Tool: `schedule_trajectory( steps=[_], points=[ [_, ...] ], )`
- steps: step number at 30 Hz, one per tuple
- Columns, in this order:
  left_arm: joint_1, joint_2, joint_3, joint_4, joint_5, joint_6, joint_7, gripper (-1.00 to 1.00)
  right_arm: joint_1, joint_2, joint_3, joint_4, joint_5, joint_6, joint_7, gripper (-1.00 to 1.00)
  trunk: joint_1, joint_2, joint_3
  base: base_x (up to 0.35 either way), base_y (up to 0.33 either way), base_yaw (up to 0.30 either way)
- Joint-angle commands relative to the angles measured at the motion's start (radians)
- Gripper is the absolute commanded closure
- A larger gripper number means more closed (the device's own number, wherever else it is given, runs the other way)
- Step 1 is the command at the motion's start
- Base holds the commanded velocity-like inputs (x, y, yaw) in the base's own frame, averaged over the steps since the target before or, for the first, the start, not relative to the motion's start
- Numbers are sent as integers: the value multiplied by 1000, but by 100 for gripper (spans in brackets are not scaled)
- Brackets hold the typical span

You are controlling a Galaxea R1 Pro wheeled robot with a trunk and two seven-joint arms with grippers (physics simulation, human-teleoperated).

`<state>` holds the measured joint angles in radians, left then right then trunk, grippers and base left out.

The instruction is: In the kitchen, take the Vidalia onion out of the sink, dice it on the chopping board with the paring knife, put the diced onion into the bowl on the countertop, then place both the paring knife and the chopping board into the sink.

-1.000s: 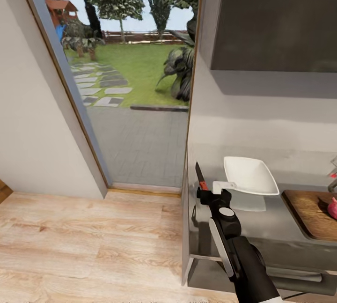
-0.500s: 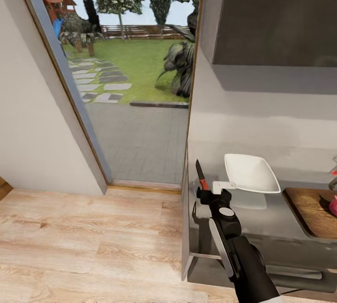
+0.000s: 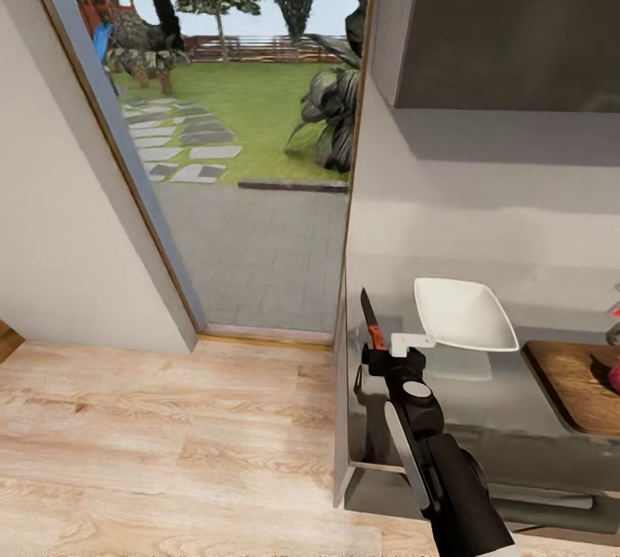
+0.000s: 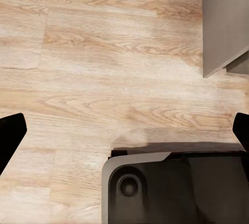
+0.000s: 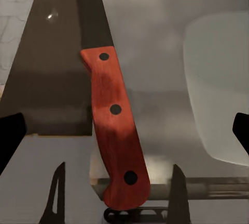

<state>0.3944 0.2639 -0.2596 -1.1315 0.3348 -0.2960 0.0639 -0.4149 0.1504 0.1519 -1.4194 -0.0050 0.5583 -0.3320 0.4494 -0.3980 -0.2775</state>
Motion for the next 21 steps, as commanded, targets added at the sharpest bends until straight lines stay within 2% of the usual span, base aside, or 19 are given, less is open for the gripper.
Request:
schedule_trajectory(
  steps=[1,10,21],
  points=[
    [0,1,-4,-1,6,-3,7,-100,-1,0,1,-1,-1,6,-5,-100,1,-2,-3,35,-47,0],
    [0,1,-4,-1,6,-3,7,-100,-1,0,1,-1,-1,6,-5,-100,1,-2,-18,105,-104,0],
    [0,1,-4,-1,6,-3,7,-100,-1,0,1,-1,-1,6,-5,-100,1,-2,-35,16,-16,0]
  ],
)
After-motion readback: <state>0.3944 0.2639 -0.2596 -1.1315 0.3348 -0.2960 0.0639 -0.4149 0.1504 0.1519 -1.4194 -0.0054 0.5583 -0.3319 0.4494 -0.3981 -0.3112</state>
